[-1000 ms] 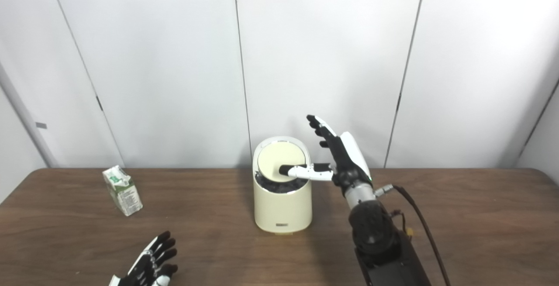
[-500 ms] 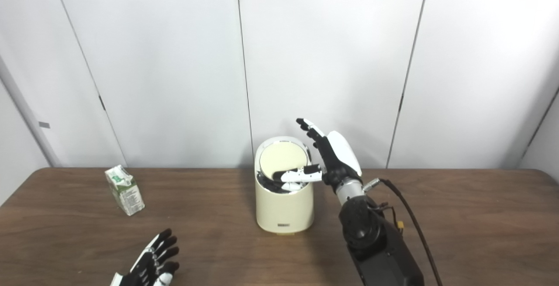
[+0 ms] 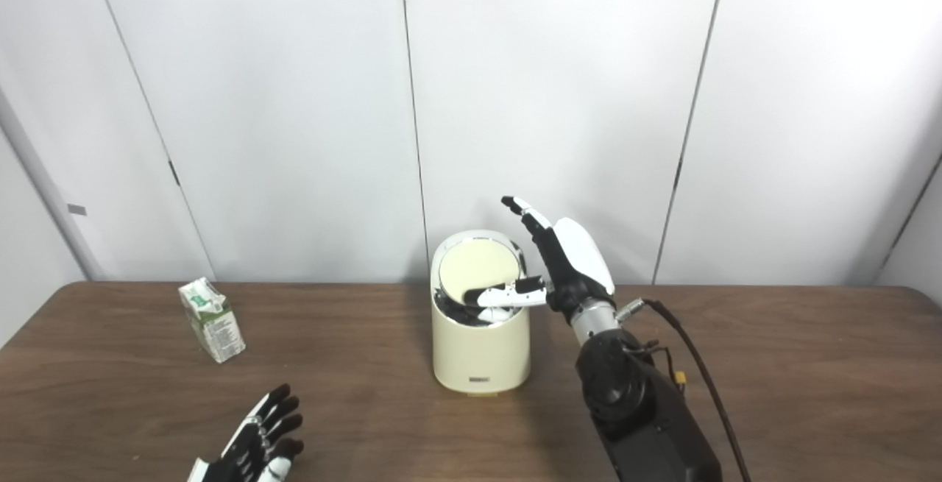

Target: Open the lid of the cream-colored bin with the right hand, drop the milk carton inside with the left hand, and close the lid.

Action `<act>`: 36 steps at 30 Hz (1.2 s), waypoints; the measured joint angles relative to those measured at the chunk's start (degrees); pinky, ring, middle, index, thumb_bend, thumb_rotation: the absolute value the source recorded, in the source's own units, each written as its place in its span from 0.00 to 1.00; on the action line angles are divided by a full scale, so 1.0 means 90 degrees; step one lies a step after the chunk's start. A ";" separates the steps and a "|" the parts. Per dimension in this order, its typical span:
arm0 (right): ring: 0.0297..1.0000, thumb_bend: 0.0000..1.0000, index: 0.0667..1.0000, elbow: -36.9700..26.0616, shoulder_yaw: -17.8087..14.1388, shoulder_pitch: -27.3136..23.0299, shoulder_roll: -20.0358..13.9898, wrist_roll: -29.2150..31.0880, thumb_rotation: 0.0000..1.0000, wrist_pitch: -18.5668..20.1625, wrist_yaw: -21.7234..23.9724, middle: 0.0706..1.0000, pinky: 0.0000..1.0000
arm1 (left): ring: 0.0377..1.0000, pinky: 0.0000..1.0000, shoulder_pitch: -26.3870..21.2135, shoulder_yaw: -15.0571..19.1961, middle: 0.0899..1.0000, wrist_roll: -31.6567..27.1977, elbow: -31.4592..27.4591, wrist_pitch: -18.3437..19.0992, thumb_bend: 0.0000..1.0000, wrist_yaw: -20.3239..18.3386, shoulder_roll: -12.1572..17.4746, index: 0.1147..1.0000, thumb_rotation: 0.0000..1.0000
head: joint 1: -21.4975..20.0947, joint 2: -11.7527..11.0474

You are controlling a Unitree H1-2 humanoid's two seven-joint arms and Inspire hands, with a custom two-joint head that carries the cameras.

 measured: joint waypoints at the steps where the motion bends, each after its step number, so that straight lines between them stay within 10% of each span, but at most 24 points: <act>1: 0.88 0.79 0.89 -0.0001 -0.0006 0.0006 0.0001 0.0001 0.32 0.0002 -0.0006 0.90 0.81 | 0.87 0.79 0.0000 -0.0001 0.90 0.0017 -0.0001 0.0008 0.36 0.0001 0.0000 0.95 0.56 | 0.0000 0.0010; 17: 0.88 0.74 0.89 -0.0029 -0.0111 0.0076 0.0129 0.0103 0.33 0.0180 -0.0022 0.89 0.81 | 0.87 0.79 0.0011 -0.0002 0.90 0.0051 -0.0028 0.0085 0.35 0.0001 0.0004 0.95 0.54 | -0.0029 0.0049; 36: 0.87 0.97 0.87 -0.0432 0.0311 -0.0053 -0.0100 -0.0314 0.04 0.0114 0.0085 0.88 0.80 | 0.87 0.80 0.0037 -0.0013 0.90 0.0039 -0.0078 0.0091 0.35 0.0000 -0.0017 0.95 0.54 | -0.0059 0.0088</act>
